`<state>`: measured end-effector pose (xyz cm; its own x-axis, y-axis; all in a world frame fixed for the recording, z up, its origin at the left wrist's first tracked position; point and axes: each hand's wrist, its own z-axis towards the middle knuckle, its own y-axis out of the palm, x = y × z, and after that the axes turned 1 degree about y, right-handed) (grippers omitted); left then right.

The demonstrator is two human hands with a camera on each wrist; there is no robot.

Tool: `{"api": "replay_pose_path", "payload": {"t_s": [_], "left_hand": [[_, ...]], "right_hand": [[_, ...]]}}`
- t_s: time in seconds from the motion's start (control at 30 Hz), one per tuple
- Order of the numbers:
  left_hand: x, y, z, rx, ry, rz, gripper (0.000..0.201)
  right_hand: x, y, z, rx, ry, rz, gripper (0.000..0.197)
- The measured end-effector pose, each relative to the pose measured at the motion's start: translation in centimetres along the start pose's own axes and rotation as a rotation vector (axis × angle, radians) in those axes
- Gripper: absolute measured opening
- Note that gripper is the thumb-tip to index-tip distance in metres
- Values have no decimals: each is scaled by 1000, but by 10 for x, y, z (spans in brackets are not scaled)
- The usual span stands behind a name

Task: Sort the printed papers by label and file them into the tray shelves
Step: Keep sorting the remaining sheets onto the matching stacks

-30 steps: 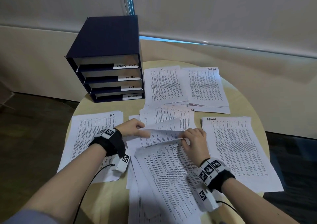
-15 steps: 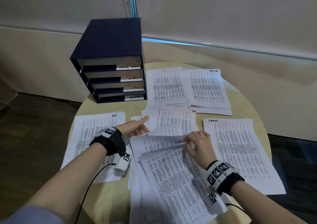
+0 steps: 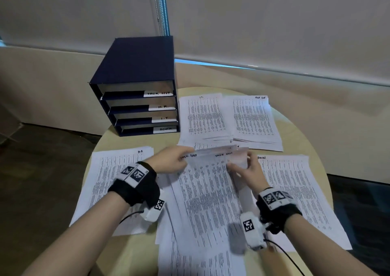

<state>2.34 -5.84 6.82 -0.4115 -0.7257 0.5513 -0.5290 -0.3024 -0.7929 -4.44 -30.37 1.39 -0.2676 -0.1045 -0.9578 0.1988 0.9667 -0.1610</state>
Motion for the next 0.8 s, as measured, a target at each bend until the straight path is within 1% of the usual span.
{"api": "replay_pose_path", "payload": {"t_s": [0.03, 0.07, 0.1, 0.13, 0.17, 0.2, 0.23, 0.3, 0.33, 0.37, 0.43, 0.5, 0.53, 0.6, 0.63, 0.7, 0.73, 0.8], "left_hand": [[5, -11, -3, 51, 12, 10, 18], [8, -22, -6, 112, 26, 22, 12], [12, -34, -9, 195, 46, 28, 6], [15, -45, -13, 298, 56, 11, 6], [18, -55, -17, 404, 48, -53, 10], [19, -63, -20, 496, 42, -196, 12], [21, -68, -22, 548, 32, -394, 13], [23, -67, -23, 592, 6, -771, 25], [24, -63, -22, 629, -11, -870, 31], [29, -58, -21, 681, -23, -900, 32], [42, -42, -18, 820, -28, -892, 25], [56, -22, -14, 971, -49, -868, 15], [62, -12, -13, 1009, -35, -866, 11], [66, 10, -10, 999, 13, -849, 21], [64, 20, -9, 992, 8, -845, 22], [50, 36, -4, 978, -67, -855, 16], [42, 42, -1, 964, -120, -880, 20], [33, 49, 6, 931, -198, -937, 20]], "right_hand": [[-8, -4, 0, -59, 28, 83, 35], [-14, -8, 2, -84, 31, 134, 22], [-22, -11, 3, -81, 16, 184, 16], [-30, -15, 5, -66, -3, 244, 19], [-38, -19, 7, -56, -21, 313, 31], [-48, -22, 9, -50, -36, 387, 42], [-57, -24, 9, -53, -58, 464, 44], [-75, -25, 6, -58, -126, 561, 25], [-82, -22, 3, -34, -163, 576, 20], [-87, -18, 1, -14, -201, 583, 19], [-92, -9, -5, 7, -260, 585, 20], [-90, 3, -8, 26, -273, 509, 24], [-86, 9, -9, 46, -263, 457, 26], [-76, 21, -9, 76, -243, 387, 28], [-69, 26, -7, 84, -233, 376, 29], [-56, 33, -3, 82, -186, 365, 33], [-51, 36, 0, 85, -144, 356, 36], [-41, 40, 8, 114, -61, 351, 50]]}}
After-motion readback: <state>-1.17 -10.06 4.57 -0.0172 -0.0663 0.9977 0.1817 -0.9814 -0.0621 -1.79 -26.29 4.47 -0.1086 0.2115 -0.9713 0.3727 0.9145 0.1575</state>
